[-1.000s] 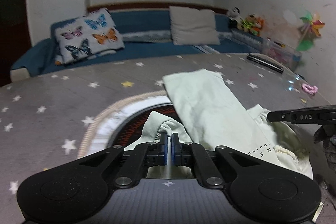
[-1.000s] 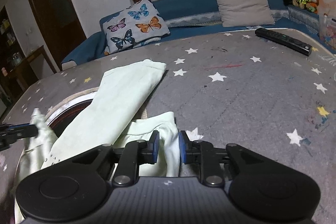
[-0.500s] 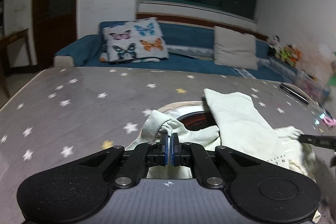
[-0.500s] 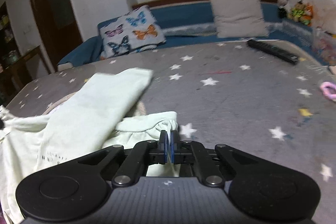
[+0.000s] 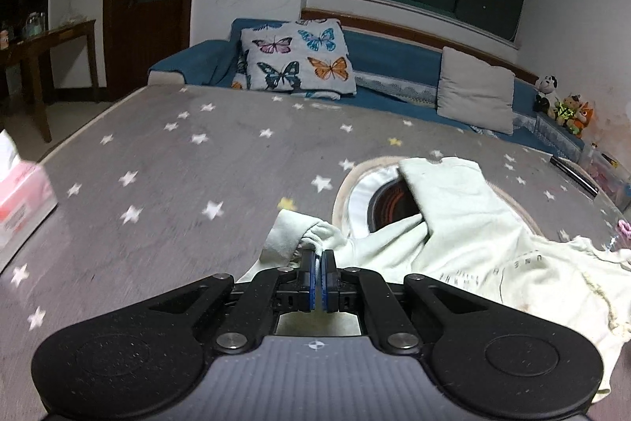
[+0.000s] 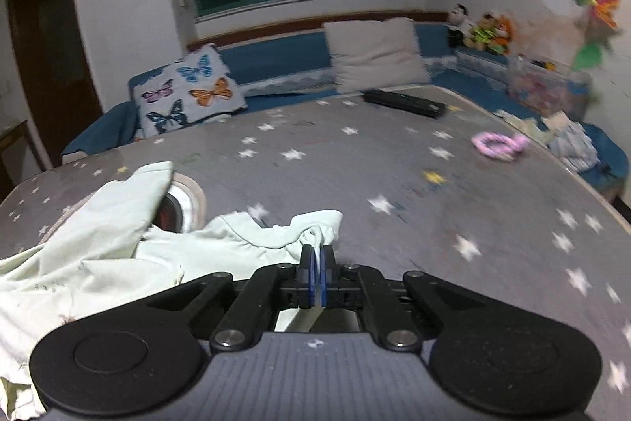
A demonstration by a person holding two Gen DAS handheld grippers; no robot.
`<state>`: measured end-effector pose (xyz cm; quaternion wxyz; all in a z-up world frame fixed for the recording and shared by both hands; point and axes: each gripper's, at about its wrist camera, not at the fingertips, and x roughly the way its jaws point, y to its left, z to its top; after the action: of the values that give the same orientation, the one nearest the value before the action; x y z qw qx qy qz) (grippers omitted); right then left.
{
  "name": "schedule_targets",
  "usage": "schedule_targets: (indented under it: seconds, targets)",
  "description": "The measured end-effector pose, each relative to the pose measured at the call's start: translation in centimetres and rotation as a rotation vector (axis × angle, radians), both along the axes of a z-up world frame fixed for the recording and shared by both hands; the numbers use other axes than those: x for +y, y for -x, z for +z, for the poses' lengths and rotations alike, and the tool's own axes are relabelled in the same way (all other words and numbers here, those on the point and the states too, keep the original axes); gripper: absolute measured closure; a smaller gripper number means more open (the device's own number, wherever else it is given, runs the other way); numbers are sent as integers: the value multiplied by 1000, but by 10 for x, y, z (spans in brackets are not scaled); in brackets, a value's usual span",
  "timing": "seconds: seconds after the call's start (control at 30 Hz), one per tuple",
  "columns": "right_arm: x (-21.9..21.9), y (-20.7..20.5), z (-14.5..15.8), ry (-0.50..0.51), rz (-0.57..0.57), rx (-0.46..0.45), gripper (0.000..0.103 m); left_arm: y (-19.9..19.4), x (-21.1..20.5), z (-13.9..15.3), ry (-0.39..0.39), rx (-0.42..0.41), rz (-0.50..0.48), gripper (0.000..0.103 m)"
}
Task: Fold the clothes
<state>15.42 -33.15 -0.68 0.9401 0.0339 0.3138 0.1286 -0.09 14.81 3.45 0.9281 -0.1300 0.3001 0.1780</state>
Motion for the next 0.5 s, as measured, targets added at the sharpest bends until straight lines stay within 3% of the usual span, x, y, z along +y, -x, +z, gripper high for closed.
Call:
schedule_targets:
  seconds: [0.27, 0.5]
  targets:
    - [-29, 39, -13, 7, -38, 70, 101, 30, -5, -5, 15, 39, -27, 100]
    - [-41, 38, -15, 9, -46, 124, 96, 38, -4, 0, 21, 55, -31, 95]
